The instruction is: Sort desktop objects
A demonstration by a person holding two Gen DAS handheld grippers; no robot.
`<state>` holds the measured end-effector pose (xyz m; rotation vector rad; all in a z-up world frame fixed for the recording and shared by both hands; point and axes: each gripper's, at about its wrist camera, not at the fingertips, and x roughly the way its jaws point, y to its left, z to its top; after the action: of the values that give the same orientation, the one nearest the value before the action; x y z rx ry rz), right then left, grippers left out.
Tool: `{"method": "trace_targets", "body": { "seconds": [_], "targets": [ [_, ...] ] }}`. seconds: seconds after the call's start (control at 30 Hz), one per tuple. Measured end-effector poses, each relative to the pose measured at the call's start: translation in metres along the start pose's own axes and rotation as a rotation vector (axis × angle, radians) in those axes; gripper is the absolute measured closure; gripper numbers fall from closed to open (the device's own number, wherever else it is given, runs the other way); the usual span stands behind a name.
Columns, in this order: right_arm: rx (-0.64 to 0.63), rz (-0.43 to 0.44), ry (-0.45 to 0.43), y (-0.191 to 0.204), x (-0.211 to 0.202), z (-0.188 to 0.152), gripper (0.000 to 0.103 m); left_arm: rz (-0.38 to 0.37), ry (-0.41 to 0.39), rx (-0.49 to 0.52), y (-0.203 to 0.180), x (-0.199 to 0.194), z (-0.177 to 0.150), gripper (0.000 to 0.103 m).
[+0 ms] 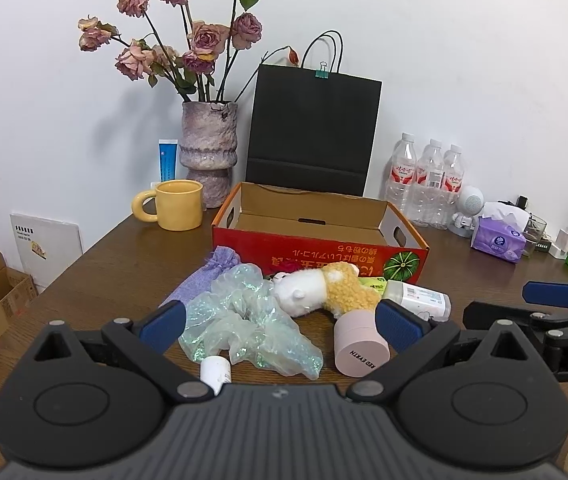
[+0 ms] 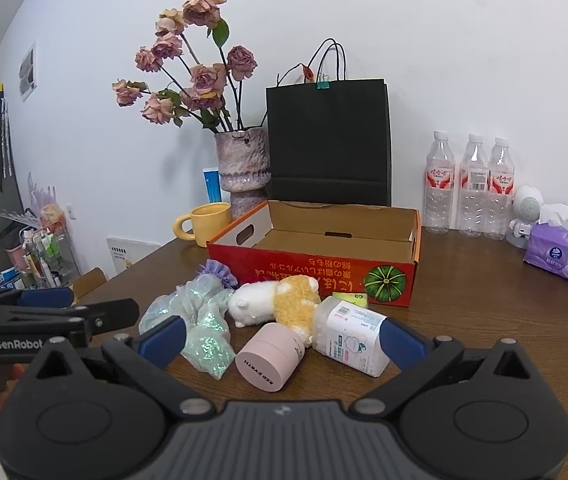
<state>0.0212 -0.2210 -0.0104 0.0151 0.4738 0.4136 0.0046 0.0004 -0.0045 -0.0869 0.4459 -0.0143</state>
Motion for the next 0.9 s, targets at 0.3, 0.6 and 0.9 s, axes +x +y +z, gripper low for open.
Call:
{"method": "trace_targets", "body": {
  "seconds": [0.3,0.6,0.9],
  "targets": [
    [-0.003,0.002,0.001,0.0001,0.0004,-0.0018,0.0,-0.004,0.004,0.0,-0.0014,0.0011,-0.0009,0.0],
    [-0.006,0.002,0.004,0.0002,0.001,-0.0023,0.0,-0.009,0.008,-0.003,-0.0007,0.0019,-0.0012,0.0],
    [-0.012,0.005,0.005,-0.0017,0.0004,-0.0032,0.0,-0.007,0.01,-0.005,0.0,0.0029,-0.0024,0.0]
  ]
}}
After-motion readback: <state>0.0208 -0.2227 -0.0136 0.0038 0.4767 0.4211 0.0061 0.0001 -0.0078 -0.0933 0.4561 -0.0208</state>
